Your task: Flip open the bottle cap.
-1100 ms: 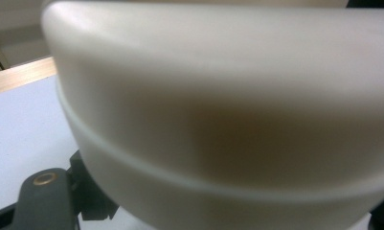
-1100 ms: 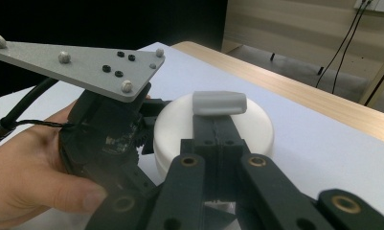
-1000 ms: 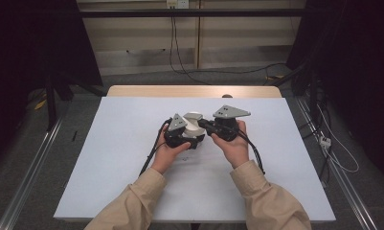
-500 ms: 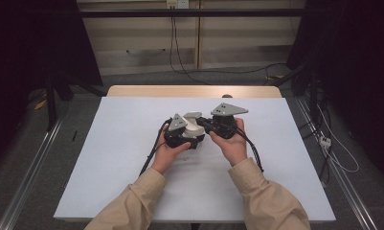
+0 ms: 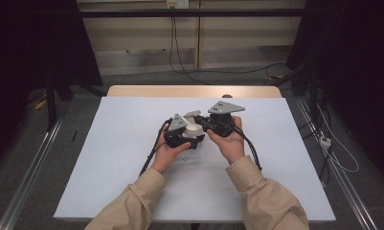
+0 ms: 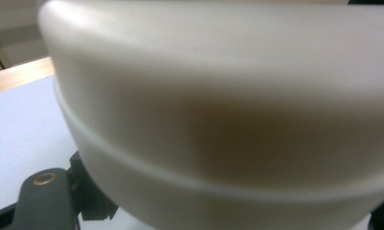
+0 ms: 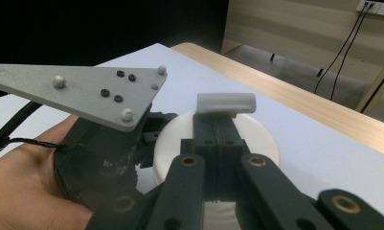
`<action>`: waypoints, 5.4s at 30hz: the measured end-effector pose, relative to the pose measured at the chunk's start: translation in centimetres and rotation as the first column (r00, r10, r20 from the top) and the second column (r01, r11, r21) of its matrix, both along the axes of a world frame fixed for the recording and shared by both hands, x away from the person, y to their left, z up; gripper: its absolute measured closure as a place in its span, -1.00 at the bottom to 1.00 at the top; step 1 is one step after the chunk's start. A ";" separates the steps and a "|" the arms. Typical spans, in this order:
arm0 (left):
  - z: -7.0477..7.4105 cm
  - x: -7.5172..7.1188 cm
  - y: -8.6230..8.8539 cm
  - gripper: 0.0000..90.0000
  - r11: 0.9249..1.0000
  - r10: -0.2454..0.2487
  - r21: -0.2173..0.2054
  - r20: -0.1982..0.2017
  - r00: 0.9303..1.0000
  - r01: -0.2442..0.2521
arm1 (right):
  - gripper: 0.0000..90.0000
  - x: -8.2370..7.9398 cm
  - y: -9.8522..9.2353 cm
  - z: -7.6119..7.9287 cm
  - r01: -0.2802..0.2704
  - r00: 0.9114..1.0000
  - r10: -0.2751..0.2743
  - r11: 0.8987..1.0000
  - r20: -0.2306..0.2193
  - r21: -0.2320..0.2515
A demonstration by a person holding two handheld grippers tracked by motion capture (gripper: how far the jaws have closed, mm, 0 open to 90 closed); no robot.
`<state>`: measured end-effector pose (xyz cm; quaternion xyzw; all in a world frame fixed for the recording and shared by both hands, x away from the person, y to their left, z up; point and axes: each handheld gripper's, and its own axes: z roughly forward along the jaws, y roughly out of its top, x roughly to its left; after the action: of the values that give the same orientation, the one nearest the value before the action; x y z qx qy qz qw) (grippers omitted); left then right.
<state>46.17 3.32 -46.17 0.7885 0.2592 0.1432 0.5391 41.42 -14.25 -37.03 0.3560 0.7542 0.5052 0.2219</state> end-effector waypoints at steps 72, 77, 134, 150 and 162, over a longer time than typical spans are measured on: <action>0.0 0.0 -0.1 -0.59 1.000 0.005 0.020 0.009 1.000 -0.005 | 1.00 2.8 2.2 0.7 0.005 1.000 -0.005 0.999 0.000 -0.031; 0.0 -0.1 -0.1 -0.59 1.000 0.007 0.021 0.009 1.000 -0.007 | 1.00 3.1 2.2 0.5 0.008 1.000 -0.009 1.000 -0.006 -0.029; 0.0 -0.1 -0.2 -0.59 0.999 0.019 0.033 0.015 1.000 -0.019 | 1.00 4.7 3.2 -0.4 0.004 1.000 -0.004 0.999 -0.001 -0.045; 0.0 -0.2 -0.2 -0.58 0.998 0.037 0.049 0.033 0.999 -0.039 | 1.00 5.0 3.3 -0.3 0.007 1.000 -0.007 0.999 -0.001 -0.045; 0.0 -0.1 -0.2 -0.58 0.999 0.015 0.046 0.022 1.000 -0.016 | 1.00 5.3 3.6 -0.4 0.007 1.000 -0.007 1.000 -0.004 -0.031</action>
<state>46.06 3.12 -46.16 0.7971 0.2562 0.1619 0.5222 46.68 -10.62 -37.42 0.3564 0.7610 0.4921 0.2276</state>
